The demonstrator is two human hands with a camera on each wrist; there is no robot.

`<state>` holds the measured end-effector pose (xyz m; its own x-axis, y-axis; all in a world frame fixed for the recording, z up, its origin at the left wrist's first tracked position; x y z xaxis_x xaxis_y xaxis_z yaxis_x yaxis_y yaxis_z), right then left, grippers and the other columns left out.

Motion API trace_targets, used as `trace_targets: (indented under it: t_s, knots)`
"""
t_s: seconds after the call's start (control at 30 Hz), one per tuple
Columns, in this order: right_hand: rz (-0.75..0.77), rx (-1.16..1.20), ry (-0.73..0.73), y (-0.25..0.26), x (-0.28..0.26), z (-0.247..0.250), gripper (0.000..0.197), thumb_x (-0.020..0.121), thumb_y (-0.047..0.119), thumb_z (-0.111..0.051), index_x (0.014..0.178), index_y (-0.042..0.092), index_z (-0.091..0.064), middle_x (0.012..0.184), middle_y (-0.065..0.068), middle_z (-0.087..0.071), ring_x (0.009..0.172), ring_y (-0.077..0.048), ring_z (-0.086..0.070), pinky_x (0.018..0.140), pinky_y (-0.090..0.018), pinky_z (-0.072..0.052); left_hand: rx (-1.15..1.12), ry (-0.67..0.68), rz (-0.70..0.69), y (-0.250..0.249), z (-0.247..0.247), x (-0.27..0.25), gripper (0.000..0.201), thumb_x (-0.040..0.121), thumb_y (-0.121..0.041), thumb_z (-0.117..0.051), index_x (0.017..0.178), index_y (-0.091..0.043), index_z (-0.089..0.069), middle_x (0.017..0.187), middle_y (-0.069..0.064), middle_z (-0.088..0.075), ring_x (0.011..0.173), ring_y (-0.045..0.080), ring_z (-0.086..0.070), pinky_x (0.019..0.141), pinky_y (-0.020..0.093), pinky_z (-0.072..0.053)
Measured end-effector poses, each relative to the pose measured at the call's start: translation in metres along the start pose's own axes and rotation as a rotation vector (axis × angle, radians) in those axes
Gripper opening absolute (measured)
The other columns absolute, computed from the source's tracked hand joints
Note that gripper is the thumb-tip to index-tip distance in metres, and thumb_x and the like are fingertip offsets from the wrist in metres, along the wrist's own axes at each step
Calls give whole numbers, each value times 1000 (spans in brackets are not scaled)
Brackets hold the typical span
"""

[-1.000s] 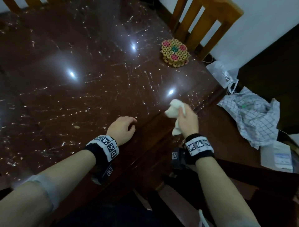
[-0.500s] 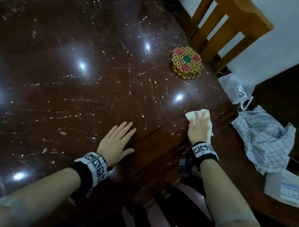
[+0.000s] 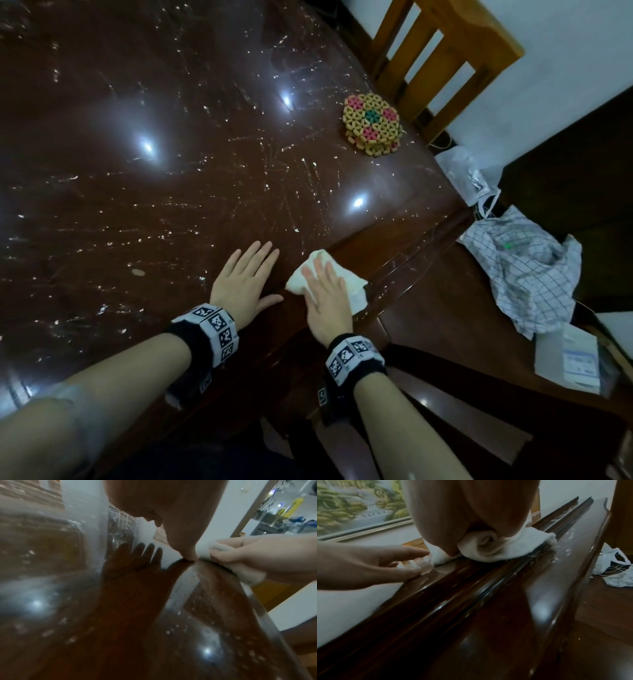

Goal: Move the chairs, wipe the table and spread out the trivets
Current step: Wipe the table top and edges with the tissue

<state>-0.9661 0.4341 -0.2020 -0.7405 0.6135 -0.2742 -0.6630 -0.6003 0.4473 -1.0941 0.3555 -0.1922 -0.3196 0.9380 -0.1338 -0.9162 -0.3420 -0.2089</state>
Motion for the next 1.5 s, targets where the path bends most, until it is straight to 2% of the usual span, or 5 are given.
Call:
trace_targets:
  t_s: [0.27, 0.33, 0.5, 0.97, 1.5]
  knots:
    - [-194, 642, 144, 30, -35, -14, 38, 99, 31, -47, 137, 28, -46, 126, 21, -48, 117, 15, -37, 103, -14, -34, -140, 112, 3, 18, 9, -51, 74, 93, -41, -52, 153, -20, -14, 161, -2, -10, 148, 15, -5, 119, 32, -4]
    - [-277, 802, 24, 18, -32, 1, 31, 96, 33, -51, 125, 23, -56, 96, 18, -66, 79, 8, -61, 75, -10, -49, -174, 118, -9, 22, 14, -56, 71, 94, -41, -51, 152, -20, -18, 160, -3, -15, 148, 15, -7, 119, 32, -7]
    - [-481, 967, -478, -47, -40, 75, 17, 96, 19, -53, 107, 21, -66, 104, -3, -68, 93, -19, -65, 82, -33, -55, -169, 135, -73, 16, 18, -43, 65, 95, -45, -48, 150, -20, -25, 157, -6, -23, 147, 13, -11, 119, 31, -7]
    - [-659, 347, -604, -236, 60, 199, 47, 103, 31, -32, 148, 18, -34, 146, -13, -44, 131, -34, -42, 107, -36, -31, -403, 147, -389, -70, 14, 53, 47, 98, -28, -33, 143, -23, -43, 147, -8, -44, 137, 4, -37, 112, 21, -29]
    - [-392, -85, -186, -233, 139, 165, 49, 103, 29, -29, 151, 26, -25, 162, -6, -9, 148, -24, -3, 118, -45, -9, -446, 296, -364, -84, -13, 67, 65, 84, -49, -23, 141, -29, -46, 148, -16, -38, 137, -7, -28, 109, 11, -21]
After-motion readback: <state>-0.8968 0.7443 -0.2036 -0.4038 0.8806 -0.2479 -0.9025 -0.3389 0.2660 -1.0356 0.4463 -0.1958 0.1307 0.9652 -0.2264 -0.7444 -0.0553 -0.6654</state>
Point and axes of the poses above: each hand's wrist, its own x-axis towards the middle knuckle, its own z-axis out of the back of the hand, y = z × x, the point moved 8 cm from there along x, towards the middle knuckle
